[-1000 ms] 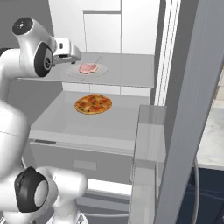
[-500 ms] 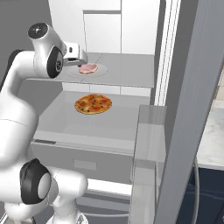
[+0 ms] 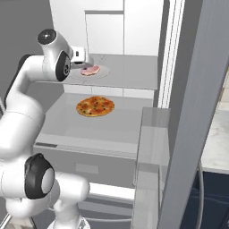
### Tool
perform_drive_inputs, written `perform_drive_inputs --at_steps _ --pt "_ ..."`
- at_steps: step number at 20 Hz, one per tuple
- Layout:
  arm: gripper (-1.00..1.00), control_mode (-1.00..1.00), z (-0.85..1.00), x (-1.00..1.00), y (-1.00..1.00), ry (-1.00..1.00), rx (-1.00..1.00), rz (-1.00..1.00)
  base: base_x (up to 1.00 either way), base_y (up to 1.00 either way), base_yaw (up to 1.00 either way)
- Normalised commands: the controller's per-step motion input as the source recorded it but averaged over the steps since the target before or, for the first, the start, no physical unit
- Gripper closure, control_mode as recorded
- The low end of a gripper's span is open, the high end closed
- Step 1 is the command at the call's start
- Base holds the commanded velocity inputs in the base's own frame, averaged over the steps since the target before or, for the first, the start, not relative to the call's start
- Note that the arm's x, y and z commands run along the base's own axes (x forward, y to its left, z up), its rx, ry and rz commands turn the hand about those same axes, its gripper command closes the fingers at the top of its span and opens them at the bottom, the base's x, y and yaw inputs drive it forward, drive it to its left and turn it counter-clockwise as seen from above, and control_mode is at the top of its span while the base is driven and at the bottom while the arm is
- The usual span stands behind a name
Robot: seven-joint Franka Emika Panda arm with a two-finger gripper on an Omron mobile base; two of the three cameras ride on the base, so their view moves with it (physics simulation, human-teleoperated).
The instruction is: Retrieve the steak from the fridge and place it on the saucepan with marinade on the stove.
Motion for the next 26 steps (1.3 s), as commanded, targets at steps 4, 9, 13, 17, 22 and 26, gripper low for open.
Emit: perform_drive_inputs --at_steps 4,9,13,17,22,26 --pt "-1.00 -1.00 0.00 0.39 0.00 0.00 0.00 0.00 0.00 0.00 0.00" --pt "-1.00 -1.00 -0.07 0.37 0.00 0.00 0.00 0.00 0.00 0.00 0.00" --pt "-1.00 -1.00 -0.03 0.26 0.00 0.02 0.00 0.00 0.00 0.00 0.00" --pt "-1.00 -1.00 -0.01 0.20 0.00 0.05 0.00 0.00 0.00 0.00 0.00" --pt "-1.00 -1.00 0.00 0.10 0.00 0.05 0.00 0.00 0.00 0.00 0.00" --pt "-1.00 -1.00 -0.01 0.10 0.00 0.04 0.00 0.00 0.00 0.00 0.00"
